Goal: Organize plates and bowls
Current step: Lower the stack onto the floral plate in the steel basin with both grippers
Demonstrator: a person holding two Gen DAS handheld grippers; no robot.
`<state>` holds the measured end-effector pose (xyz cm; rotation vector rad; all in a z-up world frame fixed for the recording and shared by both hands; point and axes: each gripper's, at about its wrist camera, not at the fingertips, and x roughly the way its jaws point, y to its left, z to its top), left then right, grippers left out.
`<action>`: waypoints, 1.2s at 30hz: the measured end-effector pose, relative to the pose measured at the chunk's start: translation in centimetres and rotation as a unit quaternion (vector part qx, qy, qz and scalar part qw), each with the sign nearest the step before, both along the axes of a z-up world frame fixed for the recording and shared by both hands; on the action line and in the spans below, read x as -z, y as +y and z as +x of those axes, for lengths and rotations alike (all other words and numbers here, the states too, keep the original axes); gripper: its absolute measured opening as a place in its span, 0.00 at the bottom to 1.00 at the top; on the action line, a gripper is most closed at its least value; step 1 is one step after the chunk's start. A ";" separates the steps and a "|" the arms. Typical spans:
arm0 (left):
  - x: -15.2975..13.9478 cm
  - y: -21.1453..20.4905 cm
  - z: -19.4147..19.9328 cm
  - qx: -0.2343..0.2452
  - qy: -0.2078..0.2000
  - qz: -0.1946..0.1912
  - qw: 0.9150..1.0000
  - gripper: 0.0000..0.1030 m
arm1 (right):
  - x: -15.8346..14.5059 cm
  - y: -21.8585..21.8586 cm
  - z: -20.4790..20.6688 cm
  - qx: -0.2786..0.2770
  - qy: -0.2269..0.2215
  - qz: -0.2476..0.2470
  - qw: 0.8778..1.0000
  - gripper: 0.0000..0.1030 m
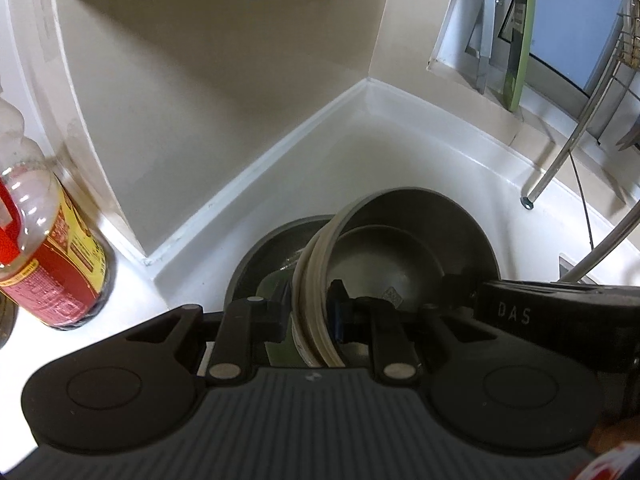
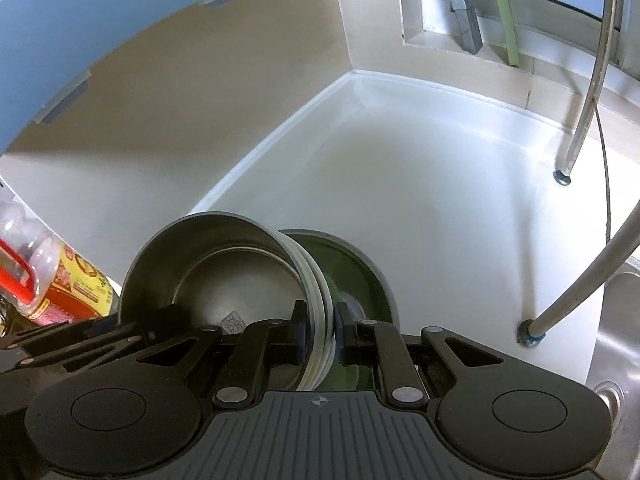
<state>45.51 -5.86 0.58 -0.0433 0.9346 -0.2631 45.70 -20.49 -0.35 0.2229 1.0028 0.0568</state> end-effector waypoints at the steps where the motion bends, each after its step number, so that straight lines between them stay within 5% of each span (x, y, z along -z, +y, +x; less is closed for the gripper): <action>1: 0.1 0.0 0.1 0.000 0.002 0.000 1.000 0.17 | 0.1 0.0 0.2 -0.001 0.002 -0.001 1.000 0.14; 18: 3.1 -0.8 2.0 -0.007 0.053 0.002 0.999 0.17 | 3.2 0.1 2.6 -0.009 0.053 -0.014 0.998 0.13; 36: 3.8 -0.8 2.8 -0.018 0.063 0.007 0.998 0.18 | 4.5 0.0 4.2 -0.019 0.074 -0.005 0.997 0.13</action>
